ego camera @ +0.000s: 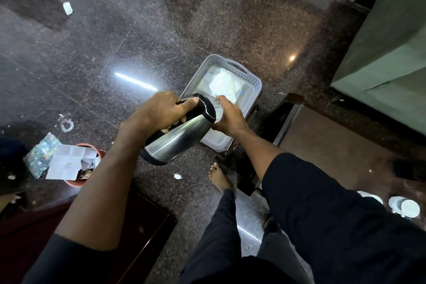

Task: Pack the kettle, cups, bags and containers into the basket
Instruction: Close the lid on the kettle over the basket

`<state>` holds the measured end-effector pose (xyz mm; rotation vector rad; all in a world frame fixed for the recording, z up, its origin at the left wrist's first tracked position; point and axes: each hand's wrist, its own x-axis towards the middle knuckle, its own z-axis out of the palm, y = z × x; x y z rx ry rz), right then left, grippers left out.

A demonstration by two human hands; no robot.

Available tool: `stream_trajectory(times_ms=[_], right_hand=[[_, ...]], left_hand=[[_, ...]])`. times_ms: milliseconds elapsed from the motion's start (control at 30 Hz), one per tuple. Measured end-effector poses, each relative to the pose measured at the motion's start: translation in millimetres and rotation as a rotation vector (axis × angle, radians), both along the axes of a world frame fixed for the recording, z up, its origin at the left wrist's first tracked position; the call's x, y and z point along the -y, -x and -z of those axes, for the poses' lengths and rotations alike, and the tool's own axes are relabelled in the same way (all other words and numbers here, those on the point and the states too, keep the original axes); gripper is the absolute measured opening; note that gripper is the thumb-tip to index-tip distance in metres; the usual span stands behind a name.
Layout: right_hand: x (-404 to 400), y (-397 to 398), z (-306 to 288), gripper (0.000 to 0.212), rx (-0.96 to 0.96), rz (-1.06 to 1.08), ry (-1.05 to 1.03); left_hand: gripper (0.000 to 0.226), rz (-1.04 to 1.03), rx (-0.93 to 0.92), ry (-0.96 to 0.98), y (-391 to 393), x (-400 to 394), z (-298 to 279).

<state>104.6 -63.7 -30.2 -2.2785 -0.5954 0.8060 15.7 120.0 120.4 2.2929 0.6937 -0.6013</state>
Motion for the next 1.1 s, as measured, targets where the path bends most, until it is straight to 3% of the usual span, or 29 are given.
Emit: stream_trajectory(times_ms=[633,1100], right_hand=[[-1,8,-2,0.086,0.001,-0.057,0.086],[1,8,-1,0.089,-0.015,-0.053,0.109]], left_hand=[[0.064,0.091,-0.041,-0.106,4,8,-23],[0.063,0.045,-0.039,-0.011,9,0,-23]])
